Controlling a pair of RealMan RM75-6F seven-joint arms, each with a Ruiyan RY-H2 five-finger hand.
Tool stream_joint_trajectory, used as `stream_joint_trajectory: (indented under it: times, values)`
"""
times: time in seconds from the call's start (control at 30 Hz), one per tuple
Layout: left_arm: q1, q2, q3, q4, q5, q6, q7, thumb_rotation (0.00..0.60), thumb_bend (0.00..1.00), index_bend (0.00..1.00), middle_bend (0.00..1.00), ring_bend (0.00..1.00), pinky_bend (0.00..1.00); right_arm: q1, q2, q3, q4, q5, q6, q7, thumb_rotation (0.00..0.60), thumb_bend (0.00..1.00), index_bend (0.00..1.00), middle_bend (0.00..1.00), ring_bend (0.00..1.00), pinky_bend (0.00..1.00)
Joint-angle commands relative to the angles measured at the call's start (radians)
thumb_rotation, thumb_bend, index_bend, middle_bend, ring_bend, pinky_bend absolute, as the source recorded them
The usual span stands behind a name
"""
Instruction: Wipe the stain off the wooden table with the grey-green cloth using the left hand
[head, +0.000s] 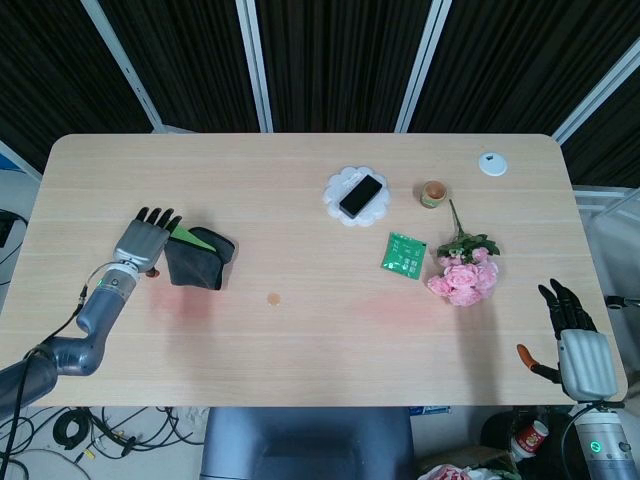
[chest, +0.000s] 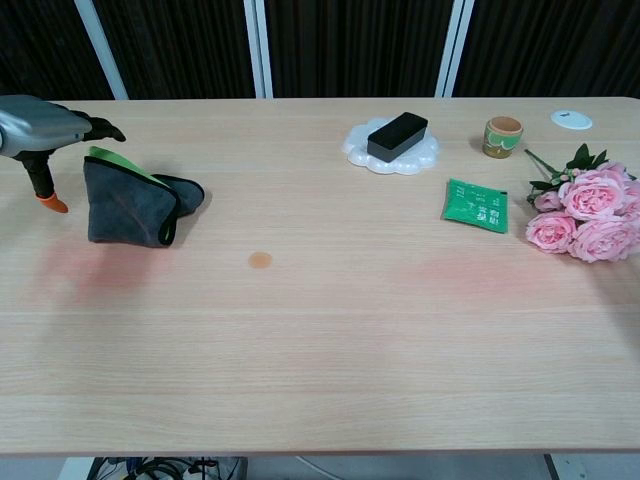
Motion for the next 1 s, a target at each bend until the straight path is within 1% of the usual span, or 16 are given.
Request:
stream_joint_trajectory:
  times: [0.03, 0.2, 0.4, 0.47, 0.57, 0.67, 0.73, 0.77, 0.83, 0.87, 1.0]
  values:
    - [-0.04, -0.059, -0.012, 0.08, -0.009, -0.041, -0.016, 0.6, 0.03, 0.0, 0.0, 0.0, 0.1, -0.001, 0.002, 0.001, -0.003, 0.004, -0.002, 0.006, 0.6, 0.19, 0.0, 0.0, 0.0, 0.19]
    - [-0.063, -0.108, -0.021, 0.137, -0.007, -0.064, -0.043, 0.6, 0.06, 0.08, 0.01, 0.03, 0.18, 0.001, 0.005, 0.0, -0.007, 0.005, -0.009, 0.01, 0.6, 0.19, 0.0, 0.0, 0.0, 0.19]
    - [-0.07, -0.178, -0.019, 0.219, -0.013, -0.084, -0.065, 0.6, 0.11, 0.2, 0.1, 0.09, 0.24, -0.001, 0.009, -0.002, -0.017, 0.008, -0.015, 0.026, 0.6, 0.19, 0.0, 0.0, 0.0, 0.19]
    - [-0.072, -0.198, -0.021, 0.24, -0.007, -0.082, -0.077, 0.6, 0.18, 0.26, 0.15, 0.14, 0.3, -0.001, 0.01, -0.003, -0.018, 0.007, -0.015, 0.027, 0.6, 0.19, 0.0, 0.0, 0.0, 0.19]
    - [-0.072, -0.226, -0.025, 0.267, 0.009, -0.061, -0.101, 0.6, 0.25, 0.34, 0.24, 0.2, 0.37, -0.001, 0.01, -0.003, -0.019, 0.008, -0.016, 0.028, 0.6, 0.19, 0.0, 0.0, 0.0, 0.19]
    - [-0.071, -0.249, -0.021, 0.295, 0.031, -0.044, -0.117, 0.6, 0.33, 0.47, 0.4, 0.34, 0.52, -0.001, 0.011, -0.004, -0.021, 0.008, -0.019, 0.027, 0.6, 0.19, 0.0, 0.0, 0.0, 0.19]
    - [-0.069, -0.262, -0.02, 0.31, 0.048, -0.021, -0.131, 0.6, 0.4, 0.57, 0.55, 0.48, 0.63, -0.001, 0.011, -0.004, -0.022, 0.008, -0.019, 0.027, 0.6, 0.19, 0.0, 0.0, 0.0, 0.19]
    - [-0.066, -0.269, -0.021, 0.316, 0.059, -0.001, -0.141, 0.6, 0.42, 0.61, 0.61, 0.53, 0.66, -0.001, 0.012, -0.004, -0.023, 0.009, -0.019, 0.027, 0.6, 0.19, 0.0, 0.0, 0.0, 0.19]
    - [-0.058, -0.279, -0.02, 0.324, 0.08, 0.034, -0.164, 0.6, 0.44, 0.66, 0.67, 0.58, 0.69, -0.002, 0.013, -0.003, -0.023, 0.01, -0.019, 0.03, 0.6, 0.19, 0.0, 0.0, 0.0, 0.19]
    - [-0.054, -0.282, -0.02, 0.325, 0.091, 0.05, -0.176, 0.6, 0.45, 0.68, 0.69, 0.59, 0.69, -0.002, 0.013, -0.003, -0.023, 0.01, -0.019, 0.031, 0.6, 0.19, 0.0, 0.0, 0.0, 0.19]
    - [-0.042, -0.272, -0.017, 0.302, 0.143, 0.124, -0.233, 0.6, 0.45, 0.69, 0.7, 0.61, 0.7, -0.001, 0.014, -0.004, -0.024, 0.008, -0.02, 0.034, 0.6, 0.19, 0.0, 0.0, 0.0, 0.19]
